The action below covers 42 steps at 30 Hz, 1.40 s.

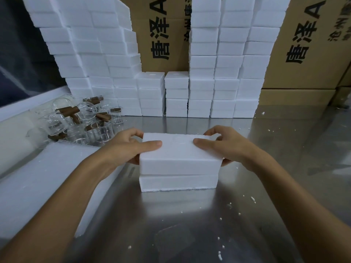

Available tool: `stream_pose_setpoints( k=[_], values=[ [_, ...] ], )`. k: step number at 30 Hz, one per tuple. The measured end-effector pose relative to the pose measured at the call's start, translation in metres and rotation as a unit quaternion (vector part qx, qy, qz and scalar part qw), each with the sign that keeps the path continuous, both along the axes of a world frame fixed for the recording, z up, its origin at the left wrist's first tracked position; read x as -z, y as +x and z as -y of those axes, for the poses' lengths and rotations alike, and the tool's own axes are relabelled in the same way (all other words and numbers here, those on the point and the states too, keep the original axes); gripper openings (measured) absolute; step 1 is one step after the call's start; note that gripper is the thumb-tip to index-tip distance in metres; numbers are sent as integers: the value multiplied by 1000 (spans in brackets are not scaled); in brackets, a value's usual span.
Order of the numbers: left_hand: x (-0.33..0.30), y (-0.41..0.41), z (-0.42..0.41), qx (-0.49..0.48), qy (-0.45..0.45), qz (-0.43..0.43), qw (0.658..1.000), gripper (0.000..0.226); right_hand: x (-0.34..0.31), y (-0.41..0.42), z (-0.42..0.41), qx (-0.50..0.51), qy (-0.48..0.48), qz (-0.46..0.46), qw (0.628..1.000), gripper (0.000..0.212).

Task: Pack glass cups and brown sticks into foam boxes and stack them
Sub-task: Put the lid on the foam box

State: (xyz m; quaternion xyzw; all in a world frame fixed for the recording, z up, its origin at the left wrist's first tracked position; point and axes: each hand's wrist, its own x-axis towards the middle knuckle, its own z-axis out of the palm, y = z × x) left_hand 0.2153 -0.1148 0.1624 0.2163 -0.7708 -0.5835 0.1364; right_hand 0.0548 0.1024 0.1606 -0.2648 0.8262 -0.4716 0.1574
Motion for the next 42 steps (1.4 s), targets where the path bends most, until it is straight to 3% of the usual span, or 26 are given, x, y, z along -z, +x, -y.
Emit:
stream_pose_setpoints(
  k=[5, 12, 16, 21, 25, 29, 42],
  values=[
    [7, 0, 3, 1, 34, -4, 999, 61, 5, 3, 5, -4, -2, -10, 1000, 52],
    [11, 2, 12, 54, 19, -18, 998, 47, 14, 7, 10, -33, -1, -70, 997, 39],
    [9, 1, 9, 88, -33, -24, 995, 34, 19, 9, 9, -47, -60, 11, 997, 32],
    [16, 12, 19, 210, -70, 39, 974, 80, 25, 12, 7, -16, -149, 86, 985, 31],
    [21, 9, 20, 206, -103, 22, 973, 82, 33, 14, 0, -47, -184, 109, 976, 53],
    [27, 9, 19, 209, -107, 2, 972, 85, 49, 20, -15, -107, -162, 43, 980, 87],
    [33, 10, 15, 202, -62, -11, 977, 91, 59, 9, -24, -147, -211, 35, 966, 81]
  ],
)
